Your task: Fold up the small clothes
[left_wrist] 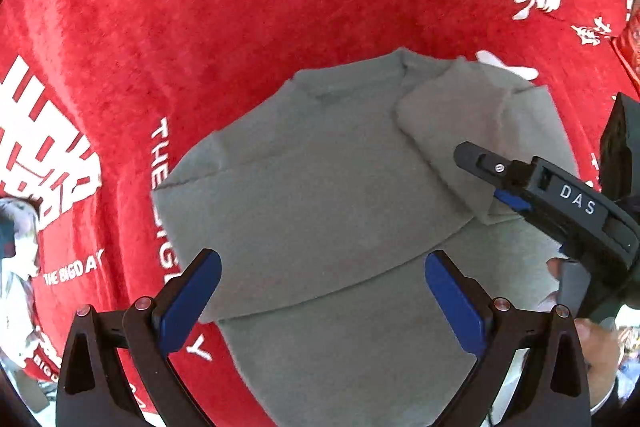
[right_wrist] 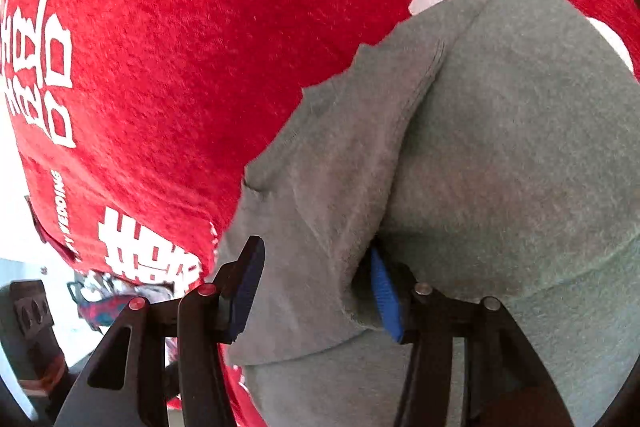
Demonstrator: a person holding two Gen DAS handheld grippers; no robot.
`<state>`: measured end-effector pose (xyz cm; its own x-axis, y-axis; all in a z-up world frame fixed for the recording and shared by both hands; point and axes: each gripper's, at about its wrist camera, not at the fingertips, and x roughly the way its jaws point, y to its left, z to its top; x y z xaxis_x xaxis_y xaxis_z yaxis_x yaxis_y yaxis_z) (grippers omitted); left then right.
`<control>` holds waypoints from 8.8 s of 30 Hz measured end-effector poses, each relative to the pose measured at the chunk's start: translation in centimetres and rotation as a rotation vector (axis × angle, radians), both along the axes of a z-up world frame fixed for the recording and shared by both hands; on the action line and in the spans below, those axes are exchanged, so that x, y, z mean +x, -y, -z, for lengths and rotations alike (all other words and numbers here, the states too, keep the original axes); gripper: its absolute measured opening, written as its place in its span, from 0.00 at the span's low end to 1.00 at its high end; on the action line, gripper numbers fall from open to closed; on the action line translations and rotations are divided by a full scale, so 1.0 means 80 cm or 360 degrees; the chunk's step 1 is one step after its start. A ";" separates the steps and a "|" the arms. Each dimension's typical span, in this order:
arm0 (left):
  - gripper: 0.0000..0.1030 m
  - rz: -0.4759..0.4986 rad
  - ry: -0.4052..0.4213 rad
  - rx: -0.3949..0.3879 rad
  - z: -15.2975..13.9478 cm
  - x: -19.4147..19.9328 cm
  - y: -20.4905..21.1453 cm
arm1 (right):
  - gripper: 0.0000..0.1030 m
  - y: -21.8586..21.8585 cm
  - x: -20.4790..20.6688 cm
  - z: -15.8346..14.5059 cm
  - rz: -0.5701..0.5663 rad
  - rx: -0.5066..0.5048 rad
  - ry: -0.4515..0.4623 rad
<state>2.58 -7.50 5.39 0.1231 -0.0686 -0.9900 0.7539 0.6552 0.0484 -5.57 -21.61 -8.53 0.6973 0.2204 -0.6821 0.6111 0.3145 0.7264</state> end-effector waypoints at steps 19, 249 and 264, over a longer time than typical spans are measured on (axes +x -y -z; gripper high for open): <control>0.99 -0.0391 0.0051 -0.0085 0.010 0.063 -0.142 | 0.24 -0.143 0.079 -0.032 -0.0899 -0.0707 -0.0282; 0.11 -0.0597 -0.0424 -0.0651 0.056 -0.165 -0.287 | 0.11 -0.035 -0.218 -0.031 -0.0804 0.0075 -0.0010; 0.12 -0.0571 -0.0191 -0.0599 0.039 -0.025 -0.212 | 0.14 0.041 -0.135 -0.017 -0.0534 0.0054 -0.0098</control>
<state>0.61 9.47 2.25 0.0915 -0.3960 -0.9137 0.4651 0.8283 -0.3124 -16.35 -24.87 -7.21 0.5398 0.4538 -0.7090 0.5209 0.4816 0.7048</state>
